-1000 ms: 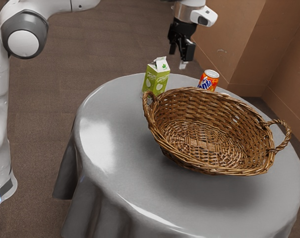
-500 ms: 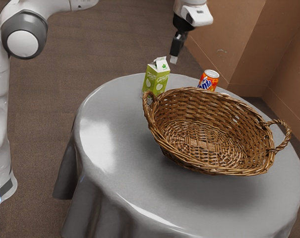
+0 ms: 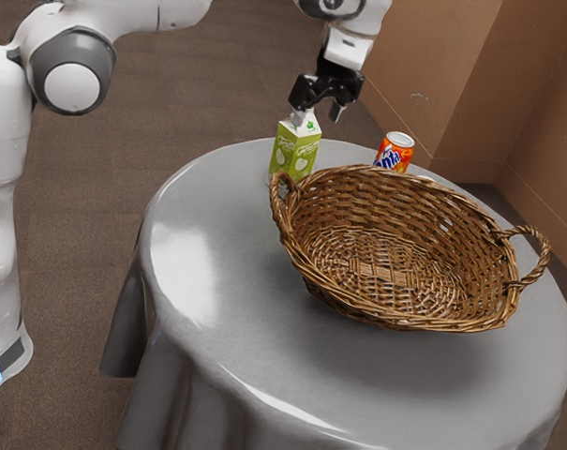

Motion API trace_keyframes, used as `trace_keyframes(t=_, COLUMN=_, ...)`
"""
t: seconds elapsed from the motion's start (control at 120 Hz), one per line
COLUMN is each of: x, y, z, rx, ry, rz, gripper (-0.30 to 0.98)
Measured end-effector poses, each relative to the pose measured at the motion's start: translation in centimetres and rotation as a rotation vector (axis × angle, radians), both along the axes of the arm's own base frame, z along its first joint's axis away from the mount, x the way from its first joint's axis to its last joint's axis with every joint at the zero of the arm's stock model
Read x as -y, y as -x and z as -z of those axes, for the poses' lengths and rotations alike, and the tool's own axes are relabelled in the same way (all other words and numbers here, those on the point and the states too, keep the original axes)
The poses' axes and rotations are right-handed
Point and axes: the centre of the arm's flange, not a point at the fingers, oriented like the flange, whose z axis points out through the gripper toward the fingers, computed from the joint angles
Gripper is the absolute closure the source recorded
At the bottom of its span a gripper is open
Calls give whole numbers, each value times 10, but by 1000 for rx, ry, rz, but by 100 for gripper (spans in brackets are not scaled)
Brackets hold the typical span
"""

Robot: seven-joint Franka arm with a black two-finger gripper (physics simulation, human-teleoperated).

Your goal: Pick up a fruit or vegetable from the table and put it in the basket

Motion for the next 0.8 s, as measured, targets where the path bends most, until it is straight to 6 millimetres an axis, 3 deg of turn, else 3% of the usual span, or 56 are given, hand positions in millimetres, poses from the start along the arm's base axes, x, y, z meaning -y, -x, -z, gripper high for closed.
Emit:
trace_keyframes(t=0.225, x=6, y=-10, z=20, rx=-44, ry=48, rz=162, gripper=1)
trace_keyframes(t=0.367, x=-1, y=-12, z=35, rx=-75, ry=71, rz=215, gripper=1)
trace_keyframes(t=0.667, x=-24, y=-9, z=51, rx=-97, ry=110, rz=211, gripper=1)
trace_keyframes(t=0.8, x=-26, y=-10, z=63, rx=-86, ry=120, rz=200, gripper=1)
